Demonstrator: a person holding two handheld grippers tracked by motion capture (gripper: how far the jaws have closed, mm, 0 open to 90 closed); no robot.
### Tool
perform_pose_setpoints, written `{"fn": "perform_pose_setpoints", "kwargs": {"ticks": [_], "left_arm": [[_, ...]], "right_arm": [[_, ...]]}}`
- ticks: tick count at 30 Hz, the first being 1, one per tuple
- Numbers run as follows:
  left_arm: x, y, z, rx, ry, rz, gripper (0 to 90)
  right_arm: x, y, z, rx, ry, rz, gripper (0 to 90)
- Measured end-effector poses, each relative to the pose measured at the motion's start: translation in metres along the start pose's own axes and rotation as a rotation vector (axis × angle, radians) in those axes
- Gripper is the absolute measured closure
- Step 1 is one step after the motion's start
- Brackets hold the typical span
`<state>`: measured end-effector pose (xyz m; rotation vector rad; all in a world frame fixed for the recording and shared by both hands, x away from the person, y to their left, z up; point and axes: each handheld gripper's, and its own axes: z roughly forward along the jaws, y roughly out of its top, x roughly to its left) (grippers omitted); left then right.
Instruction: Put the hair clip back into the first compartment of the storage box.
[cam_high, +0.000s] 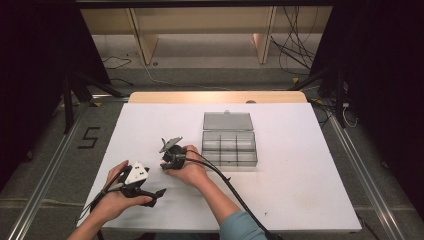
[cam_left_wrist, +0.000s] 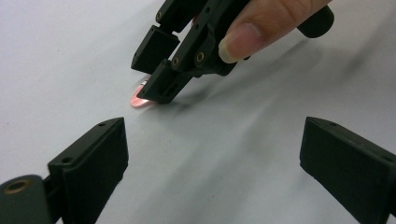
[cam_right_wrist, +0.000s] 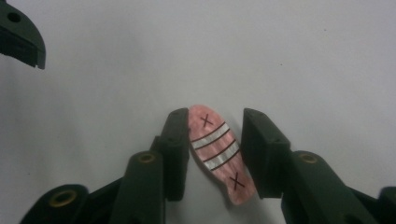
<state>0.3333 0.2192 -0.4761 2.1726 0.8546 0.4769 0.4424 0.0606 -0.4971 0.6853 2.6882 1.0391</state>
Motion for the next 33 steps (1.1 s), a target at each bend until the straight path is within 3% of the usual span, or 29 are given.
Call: {"fn": "perform_pose_setpoints", "kwargs": {"ticks": [11, 14, 16, 33], "left_arm": [[-0.001, 0.0, 0.0, -0.003, -0.002, 0.002, 7.4], [0.0, 0.0, 0.0, -0.004, -0.002, 0.001, 7.4], [0.0, 0.0, 0.0, -0.003, -0.002, 0.001, 7.4], [0.0, 0.001, 0.0, -0.004, 0.005, 0.005, 7.9]], "right_arm": [[-0.001, -0.001, -0.002, -0.002, -0.007, -0.002, 73.9], [-0.003, 0.0, -0.007, -0.011, -0.019, 0.013, 84.3], [-0.006, -0.002, -0.006, -0.012, -0.005, 0.018, 84.1], [-0.003, 0.002, -0.012, -0.034, -0.031, 0.041, 86.8]]}}
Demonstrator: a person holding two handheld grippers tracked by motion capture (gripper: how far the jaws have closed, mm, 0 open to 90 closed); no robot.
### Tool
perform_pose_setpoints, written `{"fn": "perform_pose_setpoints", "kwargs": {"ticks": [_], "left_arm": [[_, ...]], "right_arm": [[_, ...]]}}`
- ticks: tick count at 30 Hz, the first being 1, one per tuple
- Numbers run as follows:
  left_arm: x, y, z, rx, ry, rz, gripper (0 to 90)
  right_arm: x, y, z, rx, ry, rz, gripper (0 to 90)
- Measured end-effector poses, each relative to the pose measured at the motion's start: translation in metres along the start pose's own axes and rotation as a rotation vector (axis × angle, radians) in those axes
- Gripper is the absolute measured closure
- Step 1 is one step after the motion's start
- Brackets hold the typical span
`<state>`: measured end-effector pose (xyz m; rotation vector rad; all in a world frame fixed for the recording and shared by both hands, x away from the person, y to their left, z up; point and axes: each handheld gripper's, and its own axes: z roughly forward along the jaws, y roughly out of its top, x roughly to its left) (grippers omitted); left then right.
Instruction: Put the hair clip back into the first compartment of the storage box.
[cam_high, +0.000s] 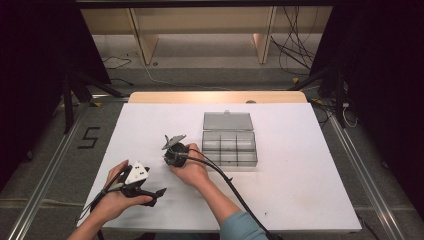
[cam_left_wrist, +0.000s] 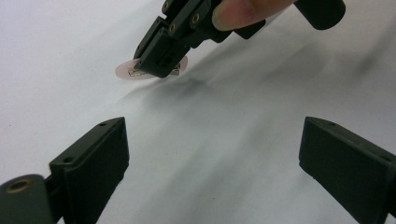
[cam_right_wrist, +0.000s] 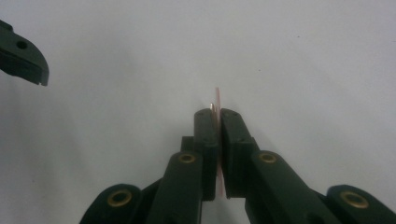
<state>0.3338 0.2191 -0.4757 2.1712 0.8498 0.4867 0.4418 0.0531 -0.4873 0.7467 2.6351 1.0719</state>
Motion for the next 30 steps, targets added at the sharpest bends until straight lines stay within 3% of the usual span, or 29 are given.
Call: {"fn": "perform_pose_setpoints", "kwargs": {"ticks": [14, 30], "left_arm": [[0.0, 0.0, 0.0, 0.003, 0.007, 0.005, 8.6], [0.0, 0.0, 0.0, 0.002, 0.006, 0.004, 8.6]], "right_arm": [[-0.009, 0.006, -0.024, -0.039, -0.012, 0.015, 86.8], [-0.02, 0.004, -0.04, -0.064, -0.024, 0.052, 86.8]]}}
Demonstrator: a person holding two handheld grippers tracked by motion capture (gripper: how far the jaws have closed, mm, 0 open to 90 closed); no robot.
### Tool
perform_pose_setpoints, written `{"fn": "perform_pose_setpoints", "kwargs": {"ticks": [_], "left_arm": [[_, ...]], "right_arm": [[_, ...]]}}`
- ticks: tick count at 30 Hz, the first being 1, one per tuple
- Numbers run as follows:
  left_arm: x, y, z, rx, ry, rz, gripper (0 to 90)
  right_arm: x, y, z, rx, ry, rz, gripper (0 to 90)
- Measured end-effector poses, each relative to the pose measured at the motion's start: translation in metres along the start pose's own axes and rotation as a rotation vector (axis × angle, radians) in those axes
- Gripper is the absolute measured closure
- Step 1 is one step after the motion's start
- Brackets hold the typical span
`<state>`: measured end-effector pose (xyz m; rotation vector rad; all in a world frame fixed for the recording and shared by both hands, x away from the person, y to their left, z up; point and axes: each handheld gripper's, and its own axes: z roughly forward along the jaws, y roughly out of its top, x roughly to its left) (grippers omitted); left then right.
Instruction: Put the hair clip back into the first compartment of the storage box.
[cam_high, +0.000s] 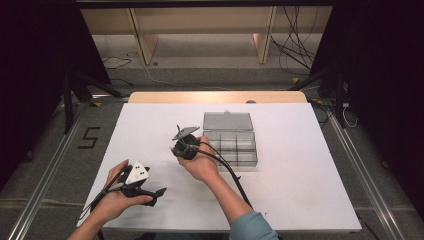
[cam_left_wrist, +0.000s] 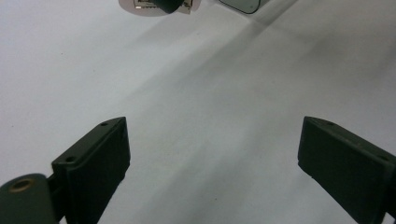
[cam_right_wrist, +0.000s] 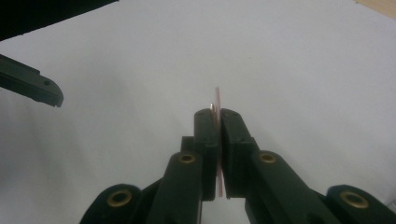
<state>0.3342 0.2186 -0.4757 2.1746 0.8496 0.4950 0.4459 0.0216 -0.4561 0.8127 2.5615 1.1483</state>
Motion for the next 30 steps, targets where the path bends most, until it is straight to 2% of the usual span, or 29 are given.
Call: {"fn": "perform_pose_setpoints", "kwargs": {"ticks": [19, 30], "left_arm": [[0.0, 0.001, 0.0, -0.003, 0.004, -0.004, 8.7], [0.0, 0.001, 0.001, -0.002, 0.005, -0.002, 8.9]], "right_arm": [[-0.018, -0.002, -0.029, -0.037, -0.043, 0.043, 86.8], [-0.033, -0.006, -0.044, -0.044, -0.083, 0.065, 86.8]]}}
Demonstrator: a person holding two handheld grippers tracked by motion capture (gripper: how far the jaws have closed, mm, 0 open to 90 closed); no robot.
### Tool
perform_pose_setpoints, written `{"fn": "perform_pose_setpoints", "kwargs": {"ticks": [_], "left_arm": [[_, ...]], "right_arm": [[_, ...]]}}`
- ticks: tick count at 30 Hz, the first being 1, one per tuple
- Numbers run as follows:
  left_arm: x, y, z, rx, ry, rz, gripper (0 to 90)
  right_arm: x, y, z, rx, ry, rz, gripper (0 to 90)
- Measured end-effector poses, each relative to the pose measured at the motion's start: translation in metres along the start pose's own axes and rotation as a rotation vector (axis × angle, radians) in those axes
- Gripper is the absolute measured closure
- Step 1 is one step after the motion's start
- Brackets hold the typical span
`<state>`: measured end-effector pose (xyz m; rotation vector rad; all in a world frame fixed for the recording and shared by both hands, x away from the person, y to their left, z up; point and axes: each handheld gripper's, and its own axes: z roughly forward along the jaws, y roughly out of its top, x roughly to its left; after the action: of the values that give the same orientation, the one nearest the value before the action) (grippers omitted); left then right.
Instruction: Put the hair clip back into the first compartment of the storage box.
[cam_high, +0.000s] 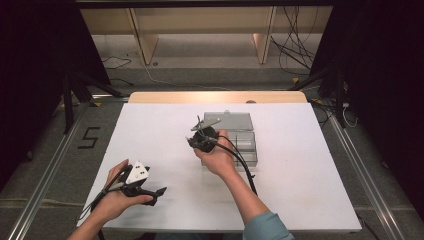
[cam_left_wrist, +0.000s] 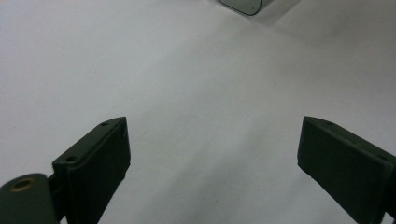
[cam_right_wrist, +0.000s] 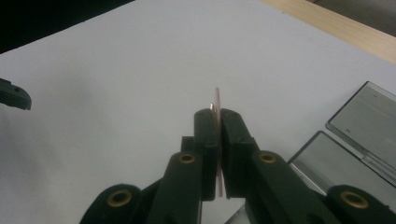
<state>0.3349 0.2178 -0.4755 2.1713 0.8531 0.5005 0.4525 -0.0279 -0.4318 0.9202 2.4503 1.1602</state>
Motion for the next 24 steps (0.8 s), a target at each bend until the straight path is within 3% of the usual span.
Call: {"fn": "perform_pose_setpoints", "kwargs": {"ticks": [24], "left_arm": [[0.0, 0.0, 0.0, -0.001, 0.0, -0.005, 9.1]], "right_arm": [[-0.026, -0.006, -0.016, 0.011, -0.058, 0.042, 86.8]]}}
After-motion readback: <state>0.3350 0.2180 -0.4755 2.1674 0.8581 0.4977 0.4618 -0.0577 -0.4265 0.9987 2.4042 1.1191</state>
